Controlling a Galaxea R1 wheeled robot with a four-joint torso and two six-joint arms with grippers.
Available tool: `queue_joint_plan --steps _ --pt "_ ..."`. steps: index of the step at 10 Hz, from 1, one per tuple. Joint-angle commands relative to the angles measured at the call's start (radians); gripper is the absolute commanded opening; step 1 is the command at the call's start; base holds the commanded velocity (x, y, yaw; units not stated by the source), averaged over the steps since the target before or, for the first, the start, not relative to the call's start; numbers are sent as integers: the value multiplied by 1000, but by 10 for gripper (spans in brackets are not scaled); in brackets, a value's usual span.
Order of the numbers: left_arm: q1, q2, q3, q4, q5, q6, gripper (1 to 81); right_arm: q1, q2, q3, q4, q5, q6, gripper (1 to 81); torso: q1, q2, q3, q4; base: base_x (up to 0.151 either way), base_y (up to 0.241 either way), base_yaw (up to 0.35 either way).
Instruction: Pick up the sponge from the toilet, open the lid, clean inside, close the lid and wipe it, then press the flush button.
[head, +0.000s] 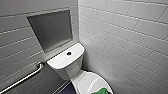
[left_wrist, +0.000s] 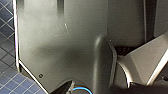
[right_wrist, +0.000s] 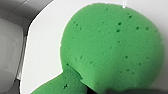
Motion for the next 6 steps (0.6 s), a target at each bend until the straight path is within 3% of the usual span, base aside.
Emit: queue_joint_plan --steps 1,3,6 --pt "13 2 6 -3 77 -3 811 68 -38 48 5 -109 -4 10 0 0 0 0 0 0 0" --pt "13 7 6 -3 76 -3 811 101 -135 204 4 -111 -6 10 0 0 0 0 0 0 0" --pt "2 5 12 0 73 -3 811 119 -387 538 2 -97 -6 10 0 0 0 0 0 0 0"
